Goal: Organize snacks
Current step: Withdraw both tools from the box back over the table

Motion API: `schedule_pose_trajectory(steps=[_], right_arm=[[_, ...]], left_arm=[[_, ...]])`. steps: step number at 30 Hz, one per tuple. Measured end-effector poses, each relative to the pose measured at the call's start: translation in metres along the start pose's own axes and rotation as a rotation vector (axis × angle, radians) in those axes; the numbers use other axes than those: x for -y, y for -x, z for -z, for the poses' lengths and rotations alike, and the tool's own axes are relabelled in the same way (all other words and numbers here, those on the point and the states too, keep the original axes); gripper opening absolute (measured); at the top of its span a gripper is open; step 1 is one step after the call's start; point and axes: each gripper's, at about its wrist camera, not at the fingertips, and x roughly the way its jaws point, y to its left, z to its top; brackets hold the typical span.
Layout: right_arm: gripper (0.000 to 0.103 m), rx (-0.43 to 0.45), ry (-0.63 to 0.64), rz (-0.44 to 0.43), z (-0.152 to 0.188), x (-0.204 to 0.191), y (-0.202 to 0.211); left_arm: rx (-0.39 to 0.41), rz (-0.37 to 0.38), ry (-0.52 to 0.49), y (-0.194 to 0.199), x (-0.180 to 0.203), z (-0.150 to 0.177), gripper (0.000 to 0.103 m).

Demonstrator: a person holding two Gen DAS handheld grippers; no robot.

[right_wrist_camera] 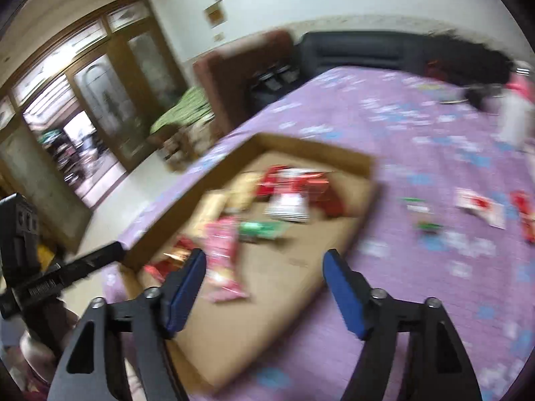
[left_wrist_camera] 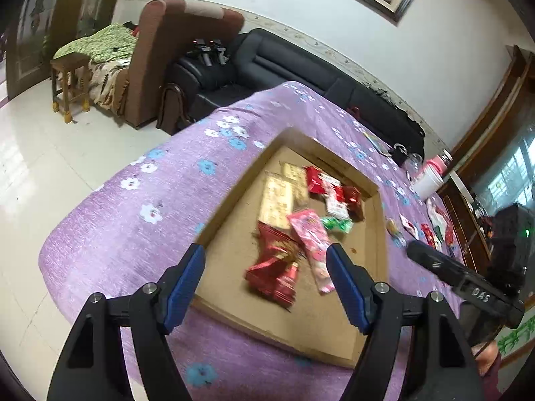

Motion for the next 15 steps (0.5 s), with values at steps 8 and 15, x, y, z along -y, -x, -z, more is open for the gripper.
schedule_pose_trajectory(steps=[8, 15], right_arm=[[0.081, -0.104, -0.075, 0.453, 0.061, 0.125, 0.044], [0.095, -0.112, -0.260, 0.554, 0.074, 0.213, 0.054]], left_arm=[[-0.108, 0.143, -0.198, -0.014, 0.089, 0.026, 0.074], [-0.221, 0.202, -0.413, -0.047, 0.196, 0.065, 0.075]])
